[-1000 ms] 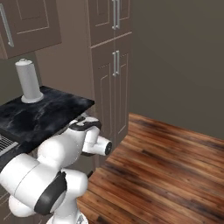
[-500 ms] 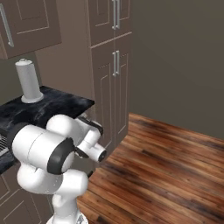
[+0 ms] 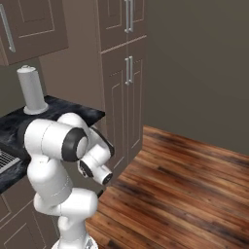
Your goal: Open the dishwasher door and pull out the top rack.
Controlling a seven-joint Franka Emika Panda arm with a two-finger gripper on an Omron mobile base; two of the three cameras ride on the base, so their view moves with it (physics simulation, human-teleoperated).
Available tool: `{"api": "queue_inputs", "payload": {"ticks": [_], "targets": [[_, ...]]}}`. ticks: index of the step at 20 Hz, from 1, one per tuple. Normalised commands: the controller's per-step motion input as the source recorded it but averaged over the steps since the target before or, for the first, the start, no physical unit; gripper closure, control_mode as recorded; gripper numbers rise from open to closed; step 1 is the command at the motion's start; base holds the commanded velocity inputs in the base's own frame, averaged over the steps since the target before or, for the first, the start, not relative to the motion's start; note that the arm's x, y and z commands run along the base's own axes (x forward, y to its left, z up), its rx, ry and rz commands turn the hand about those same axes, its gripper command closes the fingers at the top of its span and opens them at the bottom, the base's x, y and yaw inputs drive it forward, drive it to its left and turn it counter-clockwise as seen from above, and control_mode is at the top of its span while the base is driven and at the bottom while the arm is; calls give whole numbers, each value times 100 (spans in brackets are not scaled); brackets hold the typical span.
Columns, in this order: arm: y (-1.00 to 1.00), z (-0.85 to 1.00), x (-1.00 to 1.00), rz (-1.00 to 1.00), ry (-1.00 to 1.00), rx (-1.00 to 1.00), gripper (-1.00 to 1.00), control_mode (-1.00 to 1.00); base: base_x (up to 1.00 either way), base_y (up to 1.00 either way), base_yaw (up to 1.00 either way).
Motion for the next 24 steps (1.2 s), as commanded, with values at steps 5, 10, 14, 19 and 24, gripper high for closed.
{"api": "queue_inputs", "payload": {"ticks": [5, 10, 14, 19, 24], "targets": [[16, -21, 17, -5, 0, 1, -100, -100, 0, 0, 0], [17, -18, 15, -5, 0, 0, -100, -100, 0, 0, 0], [19, -13, 19, -4, 0, 0, -100, -100, 0, 0, 0], [18, -13, 21, -3, 0, 0, -100, -100, 0, 0, 0], [16, -12, 22, -1, 0, 0, -100, -100, 0, 0, 0]]}}
